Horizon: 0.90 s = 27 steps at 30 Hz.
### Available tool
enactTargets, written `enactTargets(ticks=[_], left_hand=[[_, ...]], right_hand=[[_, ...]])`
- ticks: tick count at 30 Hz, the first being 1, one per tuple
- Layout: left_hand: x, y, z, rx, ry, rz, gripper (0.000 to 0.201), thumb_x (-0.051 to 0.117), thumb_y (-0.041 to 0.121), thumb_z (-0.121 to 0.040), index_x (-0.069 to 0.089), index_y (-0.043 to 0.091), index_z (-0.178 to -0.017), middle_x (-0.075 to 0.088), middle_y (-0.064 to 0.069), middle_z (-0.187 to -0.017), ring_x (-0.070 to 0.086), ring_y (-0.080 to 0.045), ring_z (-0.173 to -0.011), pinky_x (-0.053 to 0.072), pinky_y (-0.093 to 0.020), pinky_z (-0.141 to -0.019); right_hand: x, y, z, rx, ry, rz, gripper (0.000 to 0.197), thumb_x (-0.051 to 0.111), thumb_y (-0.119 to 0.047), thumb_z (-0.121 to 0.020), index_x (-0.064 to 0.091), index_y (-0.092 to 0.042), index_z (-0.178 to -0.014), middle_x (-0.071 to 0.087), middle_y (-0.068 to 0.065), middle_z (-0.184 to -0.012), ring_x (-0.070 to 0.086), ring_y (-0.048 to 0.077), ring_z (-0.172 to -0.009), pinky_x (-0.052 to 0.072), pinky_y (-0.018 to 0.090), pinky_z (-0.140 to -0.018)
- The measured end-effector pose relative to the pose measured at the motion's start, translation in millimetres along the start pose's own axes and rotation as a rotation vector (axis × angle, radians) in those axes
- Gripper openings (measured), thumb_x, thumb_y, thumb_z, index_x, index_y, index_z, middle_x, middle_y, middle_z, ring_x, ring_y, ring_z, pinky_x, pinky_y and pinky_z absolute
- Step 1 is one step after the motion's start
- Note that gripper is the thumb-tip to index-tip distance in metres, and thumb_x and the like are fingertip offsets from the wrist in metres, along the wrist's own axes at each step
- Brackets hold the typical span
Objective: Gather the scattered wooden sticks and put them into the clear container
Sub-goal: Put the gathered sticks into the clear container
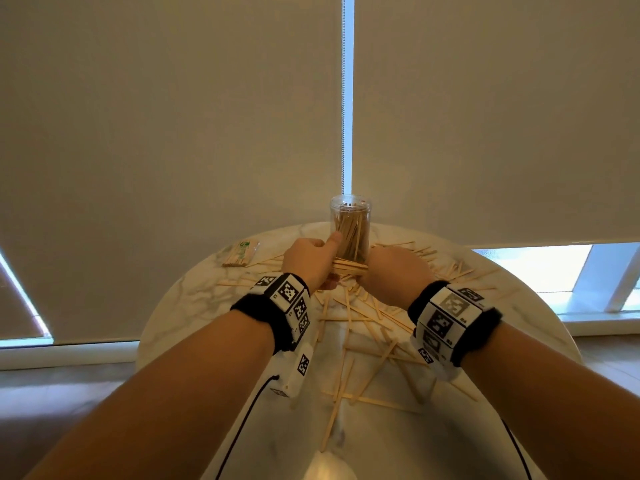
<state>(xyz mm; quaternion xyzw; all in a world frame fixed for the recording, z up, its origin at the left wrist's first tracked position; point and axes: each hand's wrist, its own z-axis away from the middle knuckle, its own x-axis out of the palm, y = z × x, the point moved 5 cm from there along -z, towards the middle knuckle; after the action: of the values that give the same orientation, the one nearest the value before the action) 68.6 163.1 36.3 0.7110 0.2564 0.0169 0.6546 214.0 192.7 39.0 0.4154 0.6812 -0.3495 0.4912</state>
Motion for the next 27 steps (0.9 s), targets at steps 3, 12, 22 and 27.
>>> enactTargets(ticks=[3,12,22,27], left_hand=[[-1.3,8.8,1.8,0.204,0.153,-0.163,0.057,0.054,0.066,-0.086,0.057,0.013,-0.064,0.070,-0.009,-0.065,0.069,-0.027,-0.060,0.060,-0.043,-0.064],[8.1,9.0,-5.9,0.159,0.024,-0.694,0.064,0.030,0.057,-0.097,0.061,0.009,-0.069,0.060,-0.007,-0.064,0.054,-0.020,-0.057,0.036,-0.029,-0.053],[2.8,-1.4,-37.6,0.076,-0.030,-0.406,0.059,0.041,0.048,-0.099,0.066,0.009,-0.062,0.062,-0.002,-0.056,0.055,-0.022,-0.055,0.039,-0.027,-0.055],[-10.4,3.4,-73.5,-0.085,-0.068,-0.161,0.042,0.037,0.037,-0.105,0.065,0.004,-0.105,0.073,-0.012,-0.088,0.062,-0.021,-0.067,0.053,-0.029,-0.060]], right_hand=[[-0.9,4.2,-4.1,0.046,-0.026,0.009,0.021,0.054,-0.037,-0.093,0.055,-0.017,-0.085,0.056,0.000,-0.072,0.058,0.022,-0.070,0.041,0.029,-0.056],[-8.2,2.9,-0.6,-0.027,-0.044,-0.081,0.040,0.073,-0.056,-0.080,0.069,-0.019,-0.095,0.066,-0.003,-0.075,0.064,0.015,-0.069,0.053,0.030,-0.062],[-26.3,1.6,-10.8,-0.166,0.093,-0.239,0.054,0.042,-0.065,-0.095,0.070,-0.022,-0.078,0.065,-0.001,-0.066,0.061,0.015,-0.063,0.048,0.032,-0.059],[-54.9,26.0,-44.0,-0.060,0.091,-0.222,0.044,0.047,-0.060,-0.097,0.060,-0.029,-0.068,0.056,-0.005,-0.060,0.048,0.011,-0.053,0.033,0.025,-0.050]])
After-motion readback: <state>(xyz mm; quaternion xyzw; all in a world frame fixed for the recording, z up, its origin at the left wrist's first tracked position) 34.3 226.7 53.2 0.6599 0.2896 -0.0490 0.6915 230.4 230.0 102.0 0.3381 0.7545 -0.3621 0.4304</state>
